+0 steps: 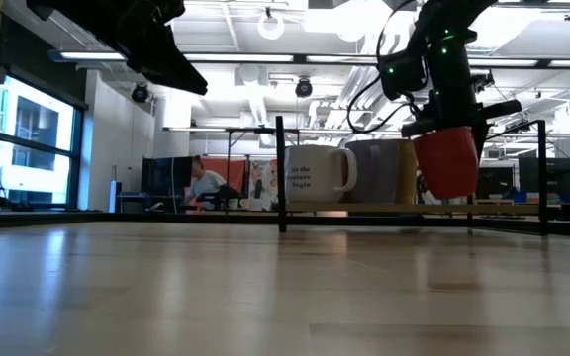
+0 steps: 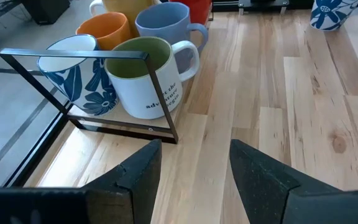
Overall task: Place coffee mugs
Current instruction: Put the red mug on the shelf
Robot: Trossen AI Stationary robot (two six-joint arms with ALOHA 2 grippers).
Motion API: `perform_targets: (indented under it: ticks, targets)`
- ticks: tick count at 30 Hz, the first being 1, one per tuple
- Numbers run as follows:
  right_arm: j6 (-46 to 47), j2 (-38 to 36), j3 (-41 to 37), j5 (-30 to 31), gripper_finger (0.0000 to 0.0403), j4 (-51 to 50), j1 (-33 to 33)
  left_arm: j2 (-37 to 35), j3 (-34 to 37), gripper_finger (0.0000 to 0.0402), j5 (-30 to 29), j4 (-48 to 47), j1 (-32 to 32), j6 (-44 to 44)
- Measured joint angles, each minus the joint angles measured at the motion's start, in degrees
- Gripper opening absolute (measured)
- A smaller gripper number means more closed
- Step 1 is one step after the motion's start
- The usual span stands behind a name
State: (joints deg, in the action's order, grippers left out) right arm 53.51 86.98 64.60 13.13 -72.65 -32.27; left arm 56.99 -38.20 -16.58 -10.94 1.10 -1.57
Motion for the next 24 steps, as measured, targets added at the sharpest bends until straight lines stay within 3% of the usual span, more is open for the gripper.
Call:
perform_targets:
  ticks: [24]
  targets:
    - [2.3, 2.3, 0.2, -2.4, 0.0010, 0.2, 0.0, 0.0, 0.0, 0.0180, 0.0, 0.0, 0.0, -0.1]
